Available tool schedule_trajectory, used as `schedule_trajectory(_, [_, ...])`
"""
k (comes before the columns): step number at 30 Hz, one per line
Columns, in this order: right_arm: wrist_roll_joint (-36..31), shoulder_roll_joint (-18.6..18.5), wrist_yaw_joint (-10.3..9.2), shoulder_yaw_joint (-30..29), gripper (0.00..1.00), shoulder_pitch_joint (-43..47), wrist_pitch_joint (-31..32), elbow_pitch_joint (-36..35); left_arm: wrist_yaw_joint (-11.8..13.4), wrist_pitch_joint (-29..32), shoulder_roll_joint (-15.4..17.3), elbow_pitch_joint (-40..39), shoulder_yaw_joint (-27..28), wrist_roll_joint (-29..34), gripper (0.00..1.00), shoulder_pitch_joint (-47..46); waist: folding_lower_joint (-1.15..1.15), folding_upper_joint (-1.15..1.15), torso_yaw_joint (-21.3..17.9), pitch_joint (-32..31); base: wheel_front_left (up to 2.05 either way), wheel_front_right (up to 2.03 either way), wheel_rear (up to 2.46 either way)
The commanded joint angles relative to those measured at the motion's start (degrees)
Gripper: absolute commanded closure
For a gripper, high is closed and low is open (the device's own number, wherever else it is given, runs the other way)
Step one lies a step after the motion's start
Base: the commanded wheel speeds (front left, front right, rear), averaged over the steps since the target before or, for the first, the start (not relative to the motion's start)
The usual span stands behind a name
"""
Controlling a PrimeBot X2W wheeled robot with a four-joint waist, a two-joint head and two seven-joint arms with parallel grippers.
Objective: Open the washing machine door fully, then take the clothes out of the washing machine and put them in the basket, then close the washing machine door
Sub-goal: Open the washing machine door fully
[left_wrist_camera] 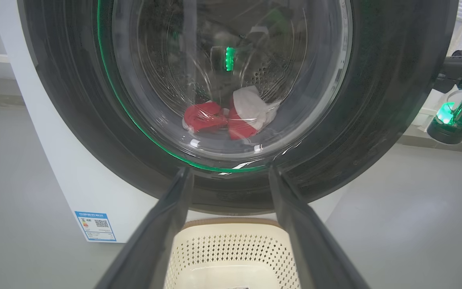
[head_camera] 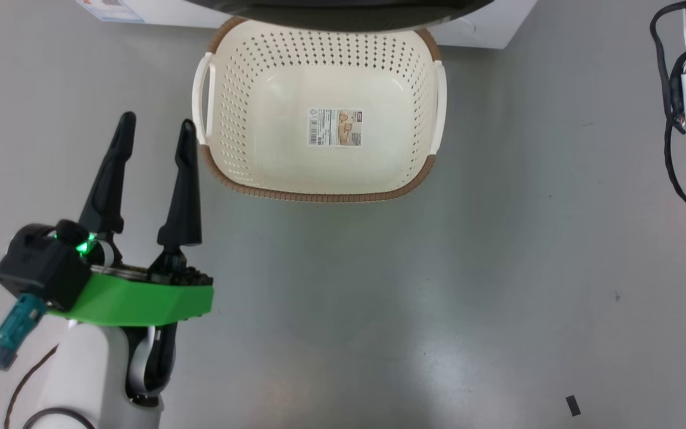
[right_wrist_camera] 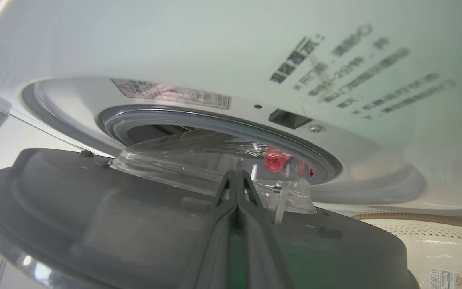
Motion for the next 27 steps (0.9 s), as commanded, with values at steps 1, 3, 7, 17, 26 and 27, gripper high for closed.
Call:
schedule_trajectory(1, [-0.9,2.9,0.45,1.5,1.00,1.0,0.9,-2.1,-0.2,-0.4,1.4,-1.3,2.1,0.7,0.00,1.1,0.00,0.00,-0.2,-0.2,0.00,0.00,0.00])
schedule_trajectory(3, [-1.2,3.0,0.45,1.8,1.00,1.6,1.5,-2.5,-0.3,-0.4,1.6,-1.2,2.3,0.9,0.00,1.1,0.00,0.00,-0.4,-0.4,0.00,0.00,0.00])
schedule_trajectory(7, [-1.5,3.1,0.45,2.3,1.00,3.0,2.1,-3.2,-0.3,-0.4,2.1,-0.7,2.6,1.1,0.00,1.0,0.00,0.00,-0.8,-1.3,0.00,0.00,0.00])
schedule_trajectory(17, [-1.4,3.3,0.45,4.1,1.00,7.6,3.1,-4.8,0.1,-0.4,2.7,-0.4,3.4,1.0,0.00,1.3,0.00,0.00,-1.6,-4.8,0.00,0.00,0.00])
schedule_trajectory(26, [-0.9,3.3,0.45,6.9,1.00,11.2,3.6,-5.5,0.7,-0.4,3.6,-0.8,3.9,0.5,0.00,2.5,0.00,0.00,-2.4,-6.7,0.00,0.00,0.00])
schedule_trajectory(27, [-0.7,3.3,0.45,7.2,1.00,11.6,3.5,-5.5,0.7,-0.3,3.6,-0.8,3.9,0.4,0.00,2.7,0.00,0.00,-2.5,-6.8,0.00,0.00,0.00])
